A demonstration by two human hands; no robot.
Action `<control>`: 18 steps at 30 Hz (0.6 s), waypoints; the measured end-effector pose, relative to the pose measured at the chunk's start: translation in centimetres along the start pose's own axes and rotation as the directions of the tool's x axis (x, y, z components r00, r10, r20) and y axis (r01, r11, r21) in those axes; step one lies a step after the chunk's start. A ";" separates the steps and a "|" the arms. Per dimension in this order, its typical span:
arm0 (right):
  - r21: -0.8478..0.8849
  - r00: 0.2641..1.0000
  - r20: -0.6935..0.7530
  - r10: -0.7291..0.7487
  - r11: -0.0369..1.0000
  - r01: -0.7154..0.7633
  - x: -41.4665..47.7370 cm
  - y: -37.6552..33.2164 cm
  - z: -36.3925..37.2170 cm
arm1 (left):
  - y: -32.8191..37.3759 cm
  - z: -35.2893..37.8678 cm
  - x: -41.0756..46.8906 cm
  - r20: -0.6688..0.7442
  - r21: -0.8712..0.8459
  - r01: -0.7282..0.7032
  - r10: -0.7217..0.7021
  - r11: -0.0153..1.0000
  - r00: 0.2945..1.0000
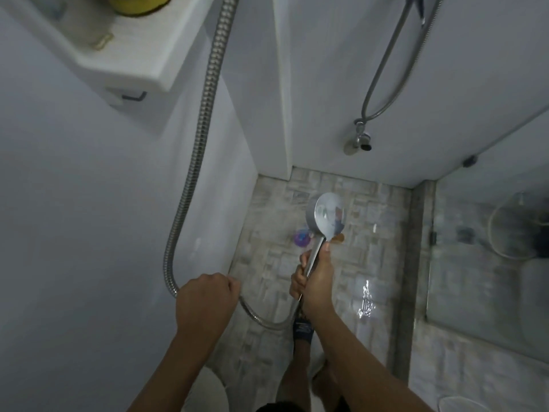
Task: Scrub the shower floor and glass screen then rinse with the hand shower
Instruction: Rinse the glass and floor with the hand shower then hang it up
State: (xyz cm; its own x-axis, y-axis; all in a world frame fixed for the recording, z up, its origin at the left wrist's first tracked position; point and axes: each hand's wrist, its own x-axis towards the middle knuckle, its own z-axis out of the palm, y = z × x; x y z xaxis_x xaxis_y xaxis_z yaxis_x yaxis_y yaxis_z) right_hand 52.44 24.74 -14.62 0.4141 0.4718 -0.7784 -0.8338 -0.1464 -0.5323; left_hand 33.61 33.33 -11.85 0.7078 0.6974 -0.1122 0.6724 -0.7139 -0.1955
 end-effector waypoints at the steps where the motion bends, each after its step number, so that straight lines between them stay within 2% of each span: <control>1: -0.003 1.000 -0.011 0.010 1.000 -0.010 -0.1 0.8 -0.5 | 0.2 -0.2 -0.2 -0.025 -0.035 0.027 -0.028 0.999 0.999; 4: -0.024 0.999 -0.038 0.018 1.000 -0.019 -0.2 2.4 -1.8 | 1.1 -1.4 -0.5 -0.112 -0.156 0.105 -0.123 0.982 0.986; 11: -0.052 0.996 -0.085 -0.009 0.999 0.004 -1.7 4.3 -5.5 | 3.7 -2.3 -2.3 -0.030 -0.187 0.110 -0.117 0.976 0.993; 18: -0.006 0.994 -0.060 0.093 0.996 -0.093 -4.7 4.9 -8.9 | 5.7 -3.0 -4.5 -0.021 -0.163 0.090 -0.095 0.983 0.995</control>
State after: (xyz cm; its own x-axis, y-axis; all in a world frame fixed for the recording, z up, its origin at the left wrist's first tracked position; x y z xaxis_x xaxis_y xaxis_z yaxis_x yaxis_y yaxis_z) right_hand 49.67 14.08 -16.55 0.3561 0.4036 -0.8428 -0.8666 -0.1948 -0.4594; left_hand 34.94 25.94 -9.58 0.6450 0.7607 -0.0722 0.7599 -0.6485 -0.0439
